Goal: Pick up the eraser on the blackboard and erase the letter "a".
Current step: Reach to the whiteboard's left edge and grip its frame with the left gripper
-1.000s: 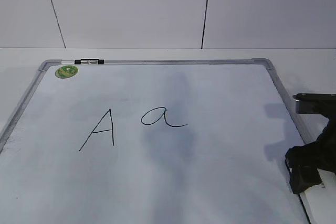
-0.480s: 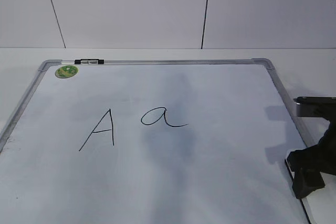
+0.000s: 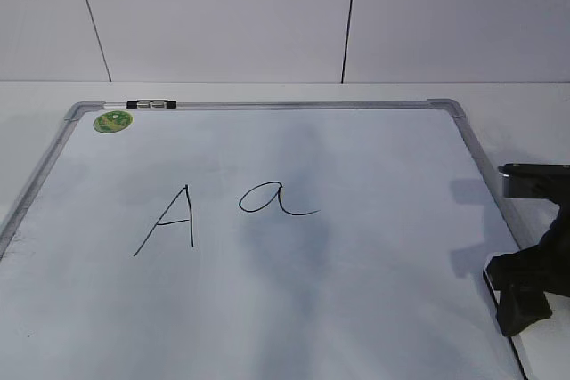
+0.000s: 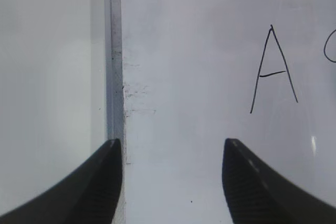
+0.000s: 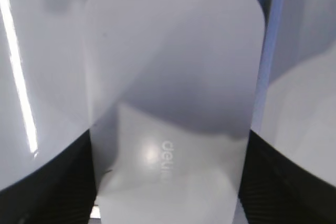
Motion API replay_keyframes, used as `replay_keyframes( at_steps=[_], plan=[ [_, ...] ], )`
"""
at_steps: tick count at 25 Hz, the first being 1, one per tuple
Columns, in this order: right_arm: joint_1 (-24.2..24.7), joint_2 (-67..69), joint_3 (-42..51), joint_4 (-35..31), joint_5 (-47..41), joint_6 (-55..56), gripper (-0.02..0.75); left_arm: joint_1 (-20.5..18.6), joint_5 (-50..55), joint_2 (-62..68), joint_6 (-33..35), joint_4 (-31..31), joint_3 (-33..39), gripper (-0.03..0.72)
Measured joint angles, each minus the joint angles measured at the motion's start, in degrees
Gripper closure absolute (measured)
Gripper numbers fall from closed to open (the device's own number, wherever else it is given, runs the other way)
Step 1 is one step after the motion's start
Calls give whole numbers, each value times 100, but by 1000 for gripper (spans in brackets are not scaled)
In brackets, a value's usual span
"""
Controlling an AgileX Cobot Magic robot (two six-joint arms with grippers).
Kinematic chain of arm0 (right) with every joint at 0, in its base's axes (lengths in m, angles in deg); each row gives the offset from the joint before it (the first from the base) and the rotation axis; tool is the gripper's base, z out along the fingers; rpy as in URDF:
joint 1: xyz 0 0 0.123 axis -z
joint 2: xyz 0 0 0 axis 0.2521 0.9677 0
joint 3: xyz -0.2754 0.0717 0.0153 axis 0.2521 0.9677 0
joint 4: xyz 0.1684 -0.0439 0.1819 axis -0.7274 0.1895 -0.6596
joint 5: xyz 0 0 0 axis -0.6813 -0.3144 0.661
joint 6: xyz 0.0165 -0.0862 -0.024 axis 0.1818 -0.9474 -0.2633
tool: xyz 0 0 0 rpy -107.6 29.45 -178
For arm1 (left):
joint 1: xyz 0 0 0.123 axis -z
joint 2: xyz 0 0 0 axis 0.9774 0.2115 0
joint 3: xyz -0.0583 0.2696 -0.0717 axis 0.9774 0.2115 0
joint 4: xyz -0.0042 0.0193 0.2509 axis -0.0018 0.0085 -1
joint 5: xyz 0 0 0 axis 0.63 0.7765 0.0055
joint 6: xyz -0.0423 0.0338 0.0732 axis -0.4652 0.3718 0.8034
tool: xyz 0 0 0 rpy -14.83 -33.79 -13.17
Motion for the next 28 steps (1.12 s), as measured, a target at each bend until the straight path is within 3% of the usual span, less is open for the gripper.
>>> replay_keyframes(
  at_steps=[28],
  plan=[
    [0, 9, -44, -31, -48, 10, 162, 0, 7, 0, 0, 0, 0, 233]
  ],
)
